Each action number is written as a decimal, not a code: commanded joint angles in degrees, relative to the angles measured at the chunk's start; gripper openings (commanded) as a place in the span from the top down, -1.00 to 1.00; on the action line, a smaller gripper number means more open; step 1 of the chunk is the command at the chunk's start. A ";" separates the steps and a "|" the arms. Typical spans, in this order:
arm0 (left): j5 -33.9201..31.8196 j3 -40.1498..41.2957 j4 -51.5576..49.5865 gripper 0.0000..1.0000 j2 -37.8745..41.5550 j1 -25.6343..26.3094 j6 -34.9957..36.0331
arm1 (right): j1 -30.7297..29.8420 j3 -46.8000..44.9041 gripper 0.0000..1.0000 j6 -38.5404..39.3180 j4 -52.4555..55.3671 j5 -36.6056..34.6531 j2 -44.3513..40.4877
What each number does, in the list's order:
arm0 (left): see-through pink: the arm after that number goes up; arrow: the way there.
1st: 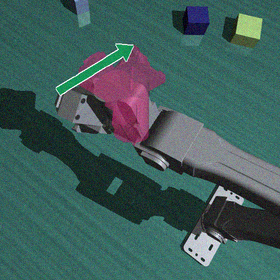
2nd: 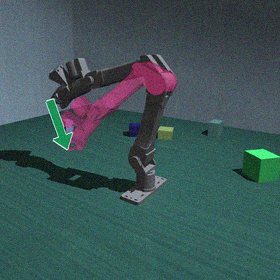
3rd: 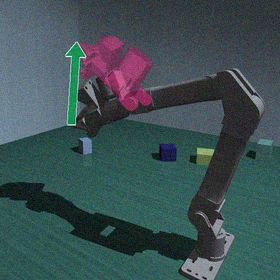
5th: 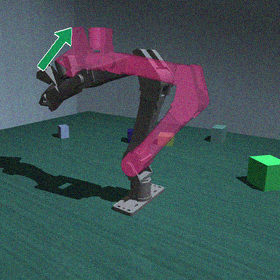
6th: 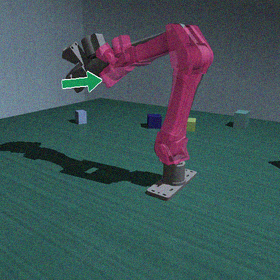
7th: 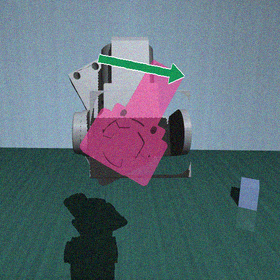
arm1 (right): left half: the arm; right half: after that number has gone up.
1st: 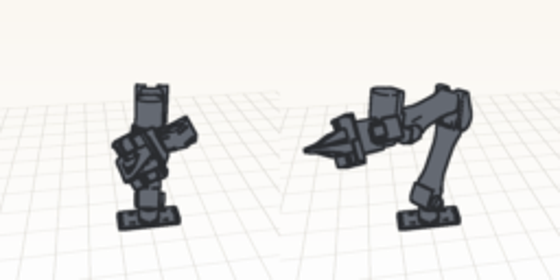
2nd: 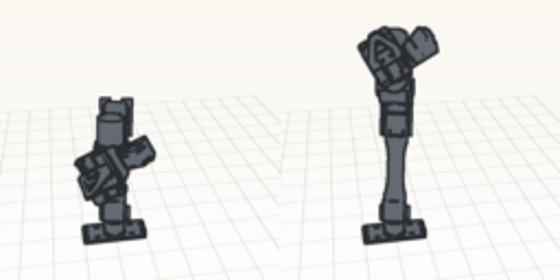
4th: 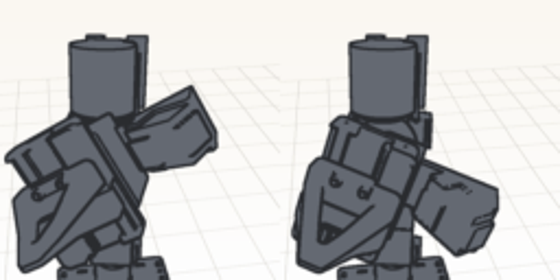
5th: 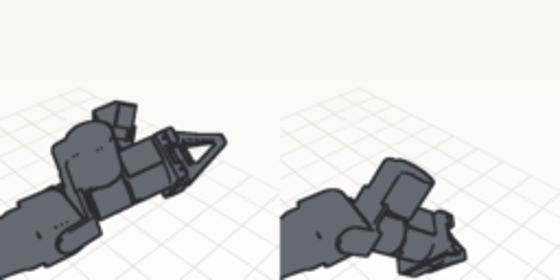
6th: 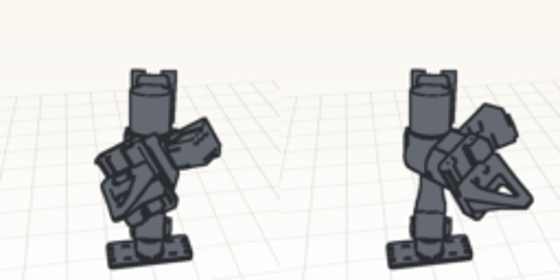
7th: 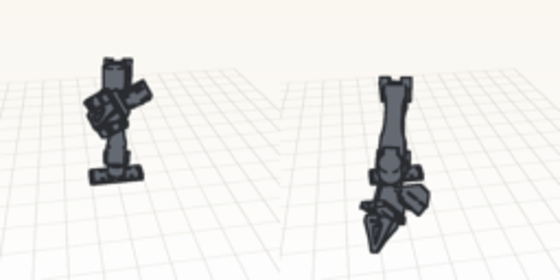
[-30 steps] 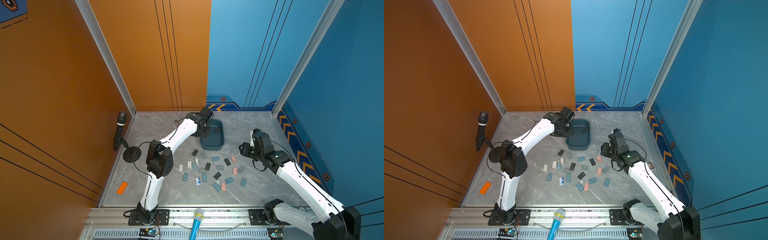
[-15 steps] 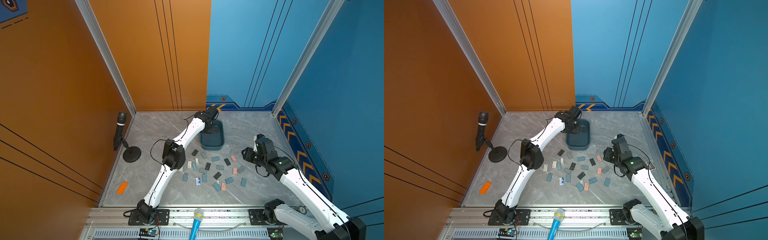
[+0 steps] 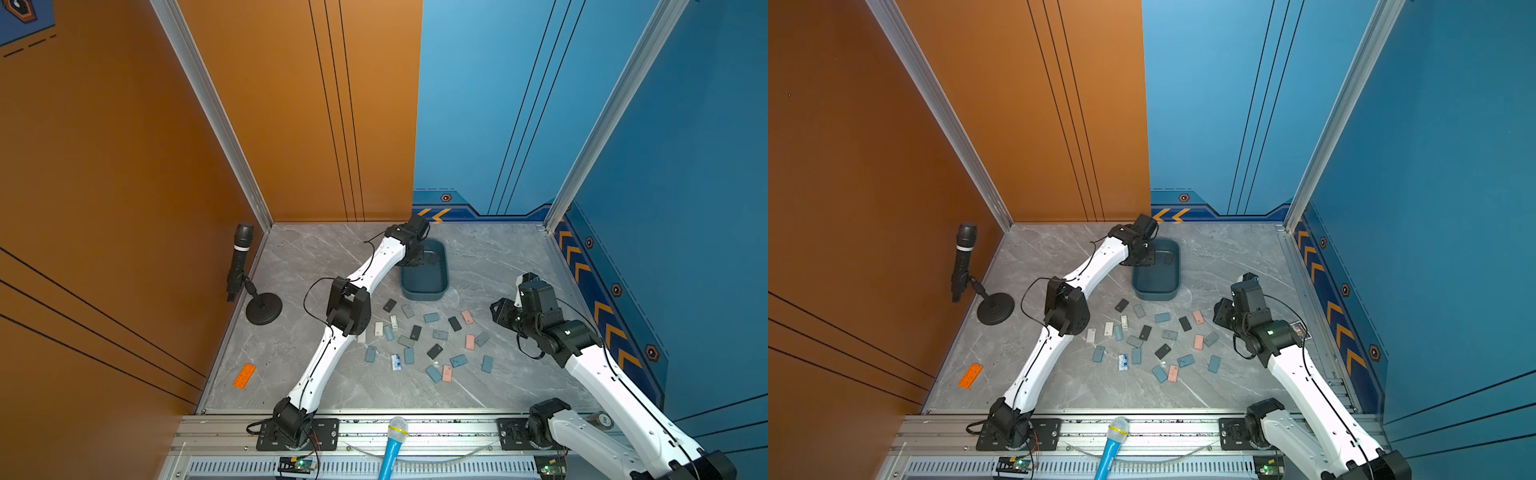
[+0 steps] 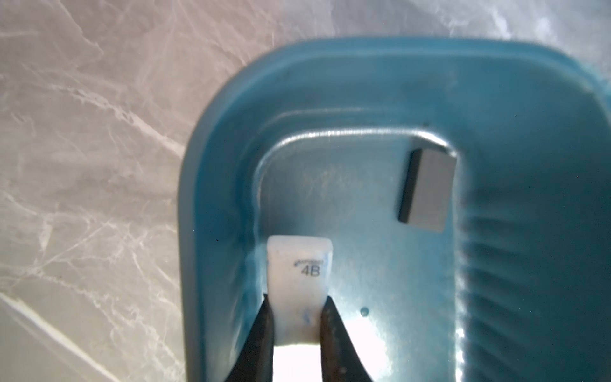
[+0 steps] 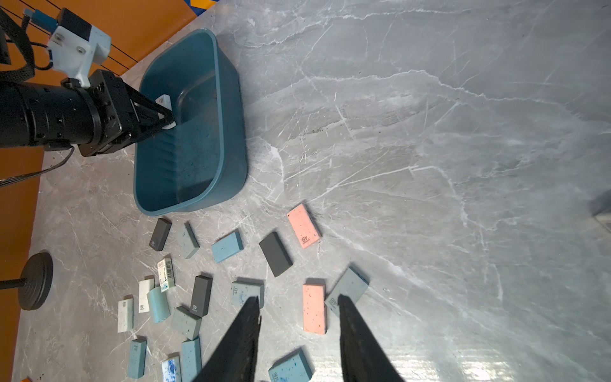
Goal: Put the eraser in the storage box
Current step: Place the eraser in the storage box.
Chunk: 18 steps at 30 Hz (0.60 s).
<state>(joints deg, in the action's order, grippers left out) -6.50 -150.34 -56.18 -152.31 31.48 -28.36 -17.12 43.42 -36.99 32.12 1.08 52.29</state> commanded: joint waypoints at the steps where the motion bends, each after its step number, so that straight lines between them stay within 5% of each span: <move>1: -0.49 -1.00 3.16 0.55 -1.56 -0.20 -0.56 | 0.75 -0.51 0.18 -0.62 2.16 0.38 -1.18; 18: 0.67 -0.92 5.01 0.45 -3.40 -0.55 -0.84 | 1.91 -0.91 0.18 -0.77 1.55 1.04 -0.70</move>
<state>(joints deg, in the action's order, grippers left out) -6.46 -150.34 -51.35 -155.00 31.40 -28.56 -15.62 43.42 -37.17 32.56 1.39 51.48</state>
